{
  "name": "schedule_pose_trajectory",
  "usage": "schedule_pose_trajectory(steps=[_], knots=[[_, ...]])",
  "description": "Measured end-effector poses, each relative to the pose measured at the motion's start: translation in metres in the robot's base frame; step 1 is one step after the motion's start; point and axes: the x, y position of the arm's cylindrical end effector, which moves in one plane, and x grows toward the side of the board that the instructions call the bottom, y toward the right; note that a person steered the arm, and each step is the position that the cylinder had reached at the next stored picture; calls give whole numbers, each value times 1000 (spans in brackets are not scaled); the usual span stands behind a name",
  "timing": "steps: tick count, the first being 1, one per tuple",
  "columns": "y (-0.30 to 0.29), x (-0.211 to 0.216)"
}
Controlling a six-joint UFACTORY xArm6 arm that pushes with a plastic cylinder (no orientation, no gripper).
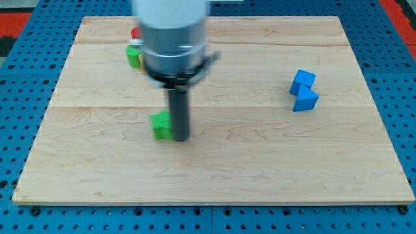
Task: Place the green star to the left side of group of blocks
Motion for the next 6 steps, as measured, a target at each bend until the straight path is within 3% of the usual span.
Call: schedule_pose_trajectory(steps=[1,2,3,5,6], knots=[[-75,-6],[-39,-45],[-42,-88],[-82,-41],[-181,-93]])
